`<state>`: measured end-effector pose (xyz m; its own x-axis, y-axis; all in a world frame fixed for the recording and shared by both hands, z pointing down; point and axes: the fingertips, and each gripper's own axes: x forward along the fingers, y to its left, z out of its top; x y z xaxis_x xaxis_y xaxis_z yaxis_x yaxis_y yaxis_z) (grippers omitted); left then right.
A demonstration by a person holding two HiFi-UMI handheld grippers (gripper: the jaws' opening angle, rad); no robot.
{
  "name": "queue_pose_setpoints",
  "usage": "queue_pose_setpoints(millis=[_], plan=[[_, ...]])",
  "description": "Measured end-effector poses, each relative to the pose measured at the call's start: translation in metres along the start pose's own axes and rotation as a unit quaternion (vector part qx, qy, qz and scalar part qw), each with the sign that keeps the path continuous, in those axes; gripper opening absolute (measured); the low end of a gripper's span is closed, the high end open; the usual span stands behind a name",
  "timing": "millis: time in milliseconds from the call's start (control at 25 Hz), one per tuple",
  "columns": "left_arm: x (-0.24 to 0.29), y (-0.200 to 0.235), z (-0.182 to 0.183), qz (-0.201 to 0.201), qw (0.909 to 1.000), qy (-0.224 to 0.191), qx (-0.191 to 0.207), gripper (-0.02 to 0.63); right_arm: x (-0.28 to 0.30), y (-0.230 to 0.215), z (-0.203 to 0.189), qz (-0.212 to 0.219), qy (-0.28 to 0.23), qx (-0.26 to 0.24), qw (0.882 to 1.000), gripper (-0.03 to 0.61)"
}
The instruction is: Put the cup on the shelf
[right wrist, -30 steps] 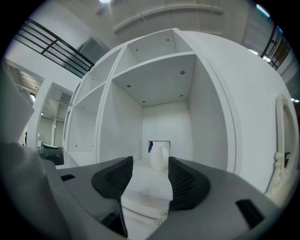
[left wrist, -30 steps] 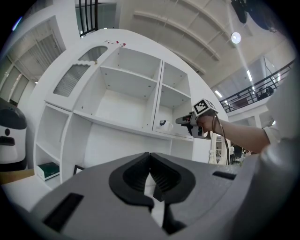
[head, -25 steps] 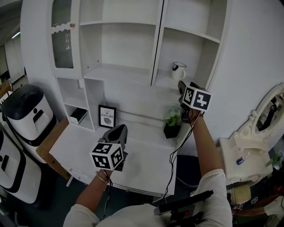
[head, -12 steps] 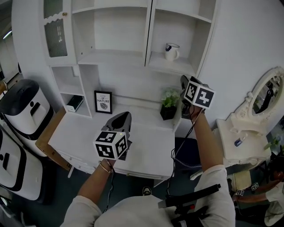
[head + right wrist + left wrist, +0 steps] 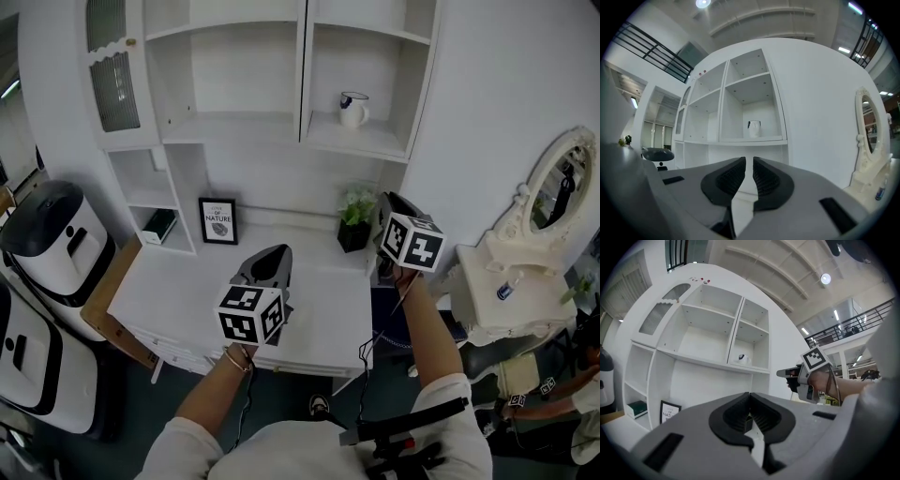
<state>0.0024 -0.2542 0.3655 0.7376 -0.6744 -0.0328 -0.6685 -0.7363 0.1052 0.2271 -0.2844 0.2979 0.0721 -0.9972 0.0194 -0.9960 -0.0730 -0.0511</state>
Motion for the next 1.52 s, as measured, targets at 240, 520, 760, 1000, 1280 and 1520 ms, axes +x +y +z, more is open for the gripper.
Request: queue_pose_setpoints(millis=[240,520,760,1000,1280,1520], plan=[[0.002,-0.007,-0.026,-0.004,0.9999,0.014,0.003,0.009,-0.026,0.009,-0.043,0.004,0.01,-0.008,1.0,0.025],[0.01,0.007,-0.032,0.027,0.9996,0.002,-0.011,0.009,-0.049,0.017,-0.078,0.014,0.031,-0.026,0.999,0.023],[0.022,0.008,-0.014,0.045,0.9987,-0.022,-0.001,0.009,-0.065,-0.001,-0.078,0.004,0.015,-0.029,0.999,0.023],[0.03,0.004,-0.001,0.053,0.9978,-0.039,-0.004,0.009,-0.079,-0.027,-0.081,0.01,0.011,-0.023,1.0,0.023],[0.034,-0.012,-0.013,0.076,0.9966,-0.018,0.028,0.009,-0.086,-0.049,-0.082,0.029,0.014,-0.035,0.999,0.021],[0.039,-0.026,-0.016,0.077,0.9965,-0.012,0.03,0.009,-0.093,-0.062,-0.078,0.03,0.009,-0.036,0.999,0.021]])
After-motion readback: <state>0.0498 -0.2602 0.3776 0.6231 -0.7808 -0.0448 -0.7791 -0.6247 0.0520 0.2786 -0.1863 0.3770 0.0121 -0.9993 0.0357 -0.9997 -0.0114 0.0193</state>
